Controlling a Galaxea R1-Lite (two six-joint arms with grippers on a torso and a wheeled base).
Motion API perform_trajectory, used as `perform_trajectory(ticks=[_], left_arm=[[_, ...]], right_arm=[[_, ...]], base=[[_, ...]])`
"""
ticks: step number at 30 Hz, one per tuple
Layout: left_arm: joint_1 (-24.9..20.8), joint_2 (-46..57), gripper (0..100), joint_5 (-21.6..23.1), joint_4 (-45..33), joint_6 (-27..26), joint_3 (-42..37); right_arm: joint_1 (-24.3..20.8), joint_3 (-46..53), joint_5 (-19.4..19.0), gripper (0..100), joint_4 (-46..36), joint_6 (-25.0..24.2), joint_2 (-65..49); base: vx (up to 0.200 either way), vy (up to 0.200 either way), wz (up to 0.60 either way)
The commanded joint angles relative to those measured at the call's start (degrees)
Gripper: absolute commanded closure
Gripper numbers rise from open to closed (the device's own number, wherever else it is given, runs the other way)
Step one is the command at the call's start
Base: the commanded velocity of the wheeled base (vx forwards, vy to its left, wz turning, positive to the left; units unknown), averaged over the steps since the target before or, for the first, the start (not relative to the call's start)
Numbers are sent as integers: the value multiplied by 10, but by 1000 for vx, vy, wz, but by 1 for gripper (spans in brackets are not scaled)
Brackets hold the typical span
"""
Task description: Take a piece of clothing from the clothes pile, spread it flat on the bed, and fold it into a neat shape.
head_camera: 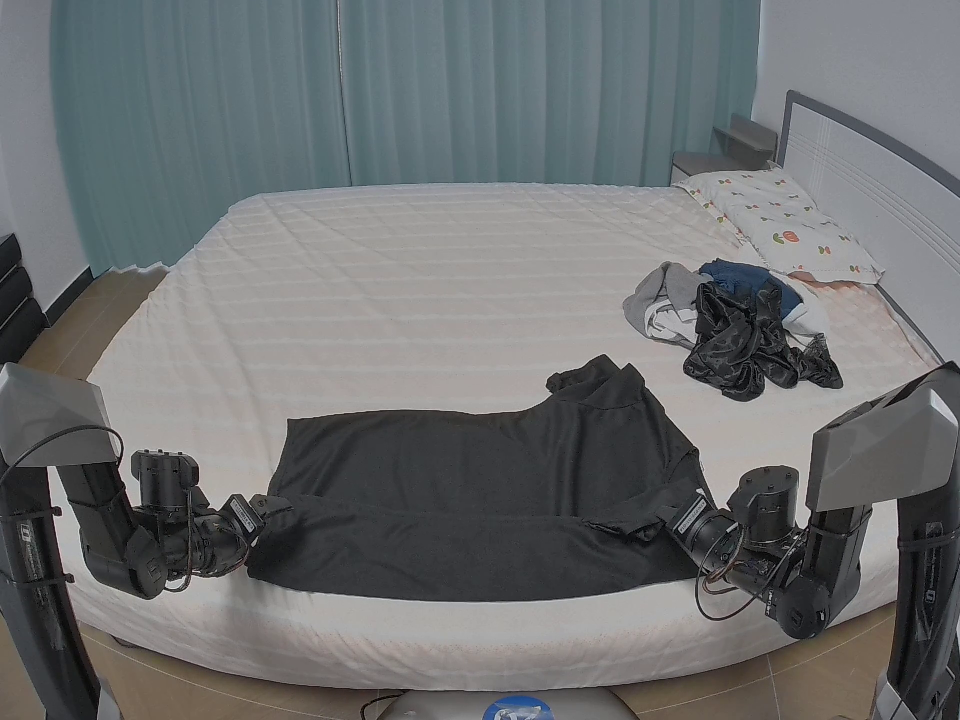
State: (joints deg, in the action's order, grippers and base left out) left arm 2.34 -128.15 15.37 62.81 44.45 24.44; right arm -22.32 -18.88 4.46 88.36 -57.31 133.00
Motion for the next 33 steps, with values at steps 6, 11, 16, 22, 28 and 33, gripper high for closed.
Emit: perform_trajectory(ticks=[6, 11, 16, 22, 28, 33], left_arm=[[0, -1, 0, -1, 0, 0, 0], [0, -1, 0, -1, 0, 0, 0], [0, -1, 0, -1, 0, 0, 0], [0, -1, 0, -1, 0, 0, 0], [0, -2, 0, -1, 0, 0, 1], [0, -2, 0, -2, 0, 0, 1]], right_arm=[[-18, 68, 0, 100, 9, 18, -27], [-22, 75, 0, 100, 11, 26, -20], [-33, 85, 1, 0, 11, 38, 6], [-13, 103, 1, 0, 11, 61, -34], [40, 100, -6, 0, 11, 81, -81], [77, 84, -27, 0, 11, 99, -72]], base=[[0, 0, 0], [0, 0, 0], [0, 0, 0], [0, 0, 0], [0, 0, 0], [0, 0, 0]])
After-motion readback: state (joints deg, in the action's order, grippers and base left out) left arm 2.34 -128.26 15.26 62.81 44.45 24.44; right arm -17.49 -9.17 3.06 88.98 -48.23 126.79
